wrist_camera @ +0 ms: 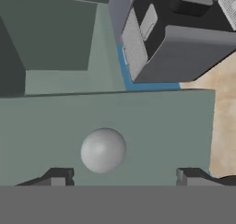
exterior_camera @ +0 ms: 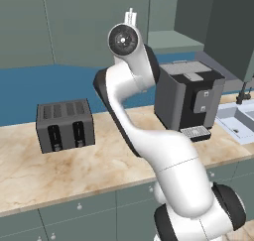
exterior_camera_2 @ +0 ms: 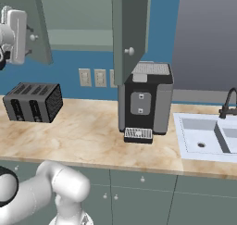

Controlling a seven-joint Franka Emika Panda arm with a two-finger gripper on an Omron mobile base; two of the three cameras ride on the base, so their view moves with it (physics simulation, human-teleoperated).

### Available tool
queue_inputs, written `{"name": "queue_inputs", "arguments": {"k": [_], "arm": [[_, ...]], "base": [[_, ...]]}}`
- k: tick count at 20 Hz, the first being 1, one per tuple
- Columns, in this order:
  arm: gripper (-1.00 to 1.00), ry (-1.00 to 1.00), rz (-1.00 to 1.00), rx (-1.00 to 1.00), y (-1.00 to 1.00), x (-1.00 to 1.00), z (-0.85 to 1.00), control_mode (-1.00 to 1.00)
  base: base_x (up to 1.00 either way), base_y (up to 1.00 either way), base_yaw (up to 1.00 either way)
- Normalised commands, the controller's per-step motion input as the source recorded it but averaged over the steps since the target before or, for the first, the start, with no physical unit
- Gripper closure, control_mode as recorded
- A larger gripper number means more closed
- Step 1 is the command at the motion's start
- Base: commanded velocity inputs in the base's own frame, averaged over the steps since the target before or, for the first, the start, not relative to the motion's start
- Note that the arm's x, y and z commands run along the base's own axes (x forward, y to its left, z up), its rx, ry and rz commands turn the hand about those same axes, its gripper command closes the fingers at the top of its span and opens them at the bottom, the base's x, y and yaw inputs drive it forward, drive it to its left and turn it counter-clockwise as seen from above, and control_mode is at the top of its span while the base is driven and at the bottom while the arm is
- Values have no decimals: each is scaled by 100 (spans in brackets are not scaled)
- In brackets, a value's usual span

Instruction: Close all open cabinet doors.

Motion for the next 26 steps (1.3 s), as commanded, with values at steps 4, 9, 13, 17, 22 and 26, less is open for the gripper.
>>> {"name": "queue_inputs", "arguments": {"k": [4, 9, 13, 17, 22, 26], "arm": [[-100, 1, 0, 0, -24, 66, -25, -100], [-100, 3, 0, 0, -20, 68, -20, -100], [-100, 0, 3, 0, -3, 54, -23, -100], [-100, 0, 5, 0, 0, 52, -24, -100], [-100, 4, 7, 0, 0, 45, -31, -100], [-100, 7, 9, 0, 0, 43, -34, -100]], "base": [[0, 0, 0], [0, 0, 0], [0, 0, 0], [0, 0, 0], [0, 0, 0], [0, 0, 0]]}}
